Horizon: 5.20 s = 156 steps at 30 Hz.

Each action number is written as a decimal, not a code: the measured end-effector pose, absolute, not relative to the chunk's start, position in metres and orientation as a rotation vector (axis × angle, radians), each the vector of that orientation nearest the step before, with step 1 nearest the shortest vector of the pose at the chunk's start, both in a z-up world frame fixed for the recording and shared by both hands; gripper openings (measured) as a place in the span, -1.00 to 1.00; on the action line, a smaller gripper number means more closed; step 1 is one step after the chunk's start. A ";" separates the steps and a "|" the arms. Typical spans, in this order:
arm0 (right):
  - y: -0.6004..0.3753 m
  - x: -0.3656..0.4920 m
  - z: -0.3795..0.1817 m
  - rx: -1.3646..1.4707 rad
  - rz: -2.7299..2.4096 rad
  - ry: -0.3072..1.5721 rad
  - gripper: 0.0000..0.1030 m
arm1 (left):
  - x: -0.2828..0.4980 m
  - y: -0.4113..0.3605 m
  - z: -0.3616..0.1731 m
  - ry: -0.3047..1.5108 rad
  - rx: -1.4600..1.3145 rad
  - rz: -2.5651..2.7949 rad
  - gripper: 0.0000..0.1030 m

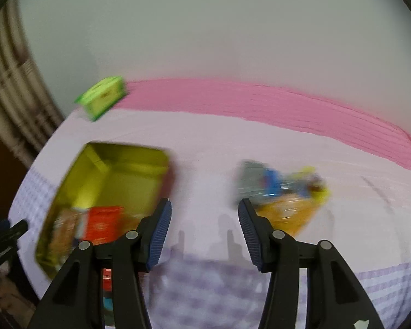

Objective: Organize snacks
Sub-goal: 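Lower the red pack into the tin and open the right gripper, then reach the right gripper to the yellow-wrapped round cake and grasp it, then grasp the yellow snack bag with the left gripper while the right holds the cake, then carry the yellow bag into the tin and open the left gripper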

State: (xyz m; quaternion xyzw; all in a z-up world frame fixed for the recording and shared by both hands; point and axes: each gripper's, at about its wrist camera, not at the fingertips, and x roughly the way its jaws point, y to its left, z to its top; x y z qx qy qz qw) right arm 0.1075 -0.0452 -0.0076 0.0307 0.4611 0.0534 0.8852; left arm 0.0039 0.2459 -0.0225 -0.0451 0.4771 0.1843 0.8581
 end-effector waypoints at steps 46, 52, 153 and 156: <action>-0.148 0.109 -0.089 0.073 0.193 1.036 -0.48 | 0.029 0.101 0.012 0.903 0.067 -0.001 0.38; -0.159 0.091 -0.089 0.067 0.130 1.008 -0.49 | 0.037 0.048 0.008 0.916 0.079 -0.109 0.39; -0.248 0.072 -0.095 0.047 -0.090 0.927 -0.45 | 0.150 0.125 -0.079 1.065 0.098 0.089 0.01; -0.247 0.072 -0.095 0.048 -0.089 0.926 -0.45 | 0.150 0.126 -0.081 1.077 0.095 0.090 0.02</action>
